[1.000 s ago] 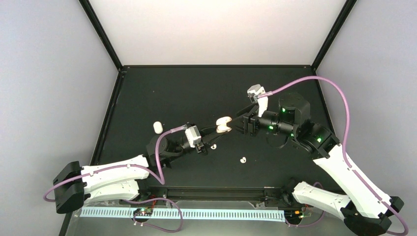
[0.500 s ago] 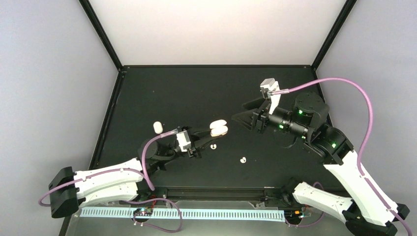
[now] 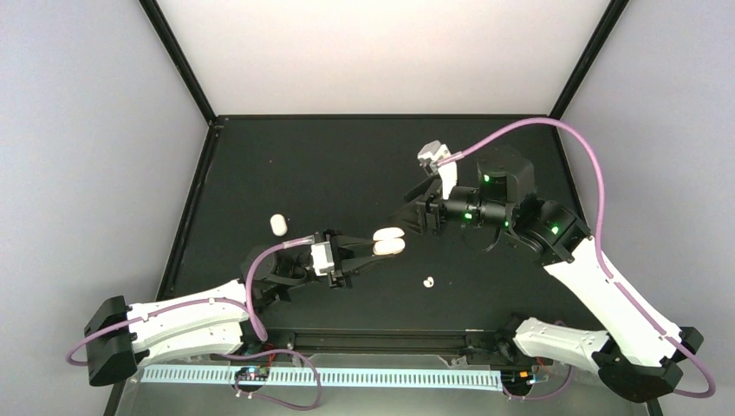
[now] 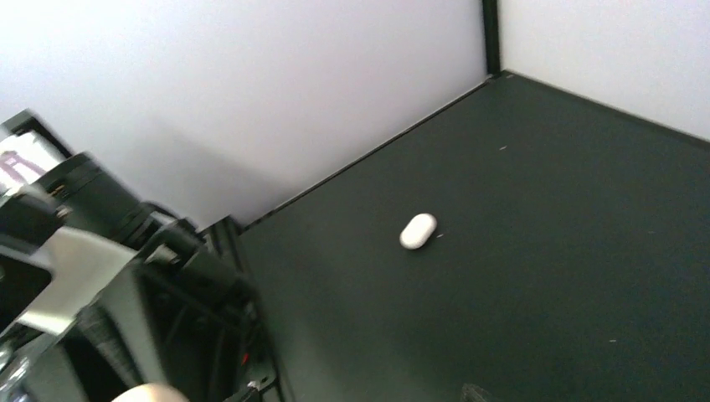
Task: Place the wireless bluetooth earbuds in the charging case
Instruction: Close the charging case, then place the charging case at the center of the board.
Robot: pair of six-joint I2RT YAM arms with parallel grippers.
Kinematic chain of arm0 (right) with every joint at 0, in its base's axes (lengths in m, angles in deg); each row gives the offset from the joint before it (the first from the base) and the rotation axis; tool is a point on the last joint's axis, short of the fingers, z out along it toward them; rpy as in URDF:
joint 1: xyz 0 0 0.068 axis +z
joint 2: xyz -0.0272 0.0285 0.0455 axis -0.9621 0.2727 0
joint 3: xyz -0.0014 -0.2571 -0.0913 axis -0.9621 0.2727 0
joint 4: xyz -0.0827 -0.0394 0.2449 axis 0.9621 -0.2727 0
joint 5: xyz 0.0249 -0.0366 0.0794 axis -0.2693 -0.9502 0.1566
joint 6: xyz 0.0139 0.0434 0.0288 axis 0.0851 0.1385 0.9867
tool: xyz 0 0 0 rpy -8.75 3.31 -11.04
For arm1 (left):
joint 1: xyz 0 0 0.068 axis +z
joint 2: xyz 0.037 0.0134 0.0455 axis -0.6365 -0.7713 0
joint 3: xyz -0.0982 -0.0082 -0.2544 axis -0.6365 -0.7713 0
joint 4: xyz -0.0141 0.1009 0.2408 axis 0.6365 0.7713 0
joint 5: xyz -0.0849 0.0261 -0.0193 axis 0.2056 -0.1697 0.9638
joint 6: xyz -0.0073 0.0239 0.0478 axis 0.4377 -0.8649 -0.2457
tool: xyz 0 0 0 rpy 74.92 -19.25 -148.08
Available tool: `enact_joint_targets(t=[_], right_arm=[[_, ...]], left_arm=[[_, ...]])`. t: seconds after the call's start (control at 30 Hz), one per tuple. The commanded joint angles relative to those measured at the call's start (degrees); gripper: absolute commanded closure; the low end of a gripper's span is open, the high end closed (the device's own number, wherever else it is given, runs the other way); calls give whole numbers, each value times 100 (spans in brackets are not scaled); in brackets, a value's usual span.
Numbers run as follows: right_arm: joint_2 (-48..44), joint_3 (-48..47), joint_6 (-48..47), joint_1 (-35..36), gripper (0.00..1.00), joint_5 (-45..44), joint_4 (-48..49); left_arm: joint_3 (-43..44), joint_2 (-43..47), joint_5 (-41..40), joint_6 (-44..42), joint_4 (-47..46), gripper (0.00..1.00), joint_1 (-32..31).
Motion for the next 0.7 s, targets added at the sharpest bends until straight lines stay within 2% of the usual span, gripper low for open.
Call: enact_joint_targets(t=[0.0,0.23,0.3,0.37,0.43,0.5,0.57,0.67], right_arm=[[-3,-226,-229,273,38,437,-318],[-157,-113,-236,294,38,244,-293],[-436,87,-63,289,37,-729,-70],[-813,516,172,285,35,-1985,260],[-1140,1005,465,260,33,-2991,558],[-1371,1620,641,257,32,-3413,818],[-1471,2093,842,255,32,-3450,1003],[-1496,2662,1047,252,32,-3381,1192]], left_arm=[[199,21,24,-85,-74,98,-38],[214,-32,-185,-82,-63,98,-39],[237,-64,-611,-25,111,98,-38],[484,-185,-1552,494,825,98,43],[1010,-495,-1898,1360,2390,99,593],[1571,-1001,-1447,2517,3359,98,1423],[1808,-1615,-711,3230,3667,98,2154],[2283,-2685,-171,3613,3867,98,2726]])
